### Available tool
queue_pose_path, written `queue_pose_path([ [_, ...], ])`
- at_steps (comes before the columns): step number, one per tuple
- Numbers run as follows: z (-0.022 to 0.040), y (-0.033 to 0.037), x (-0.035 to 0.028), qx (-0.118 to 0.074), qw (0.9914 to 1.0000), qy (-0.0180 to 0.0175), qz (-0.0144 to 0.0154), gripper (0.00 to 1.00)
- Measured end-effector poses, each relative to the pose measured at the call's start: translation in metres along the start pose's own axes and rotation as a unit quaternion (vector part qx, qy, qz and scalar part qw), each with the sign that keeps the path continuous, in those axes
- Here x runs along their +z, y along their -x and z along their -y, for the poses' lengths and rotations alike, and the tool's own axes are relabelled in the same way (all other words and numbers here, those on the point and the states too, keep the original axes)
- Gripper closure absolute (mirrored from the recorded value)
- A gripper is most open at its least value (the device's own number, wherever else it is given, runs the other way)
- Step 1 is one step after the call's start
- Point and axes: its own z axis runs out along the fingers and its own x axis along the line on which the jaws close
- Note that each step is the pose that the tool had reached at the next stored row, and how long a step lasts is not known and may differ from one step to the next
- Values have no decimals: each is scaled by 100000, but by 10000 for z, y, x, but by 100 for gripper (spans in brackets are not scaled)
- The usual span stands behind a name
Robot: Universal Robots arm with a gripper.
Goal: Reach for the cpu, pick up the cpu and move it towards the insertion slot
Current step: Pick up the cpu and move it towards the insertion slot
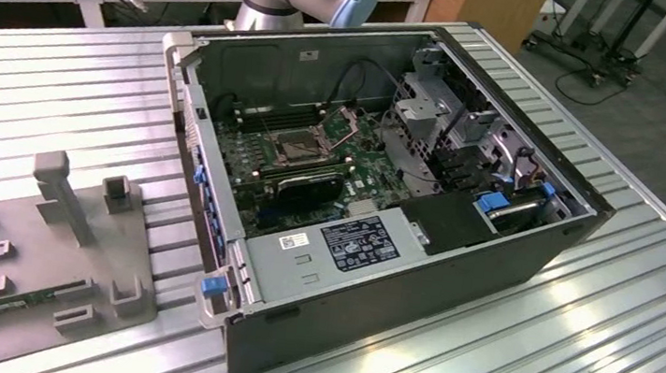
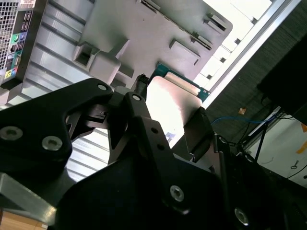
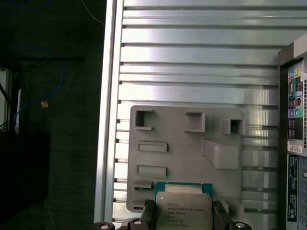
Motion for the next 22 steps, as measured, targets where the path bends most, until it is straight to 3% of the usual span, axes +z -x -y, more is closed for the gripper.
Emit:
queue_pose_path([
  [12,10,247,3,1,100000,-1,0,45],
  [22,15,383,5,3,100000,1,6,45],
])
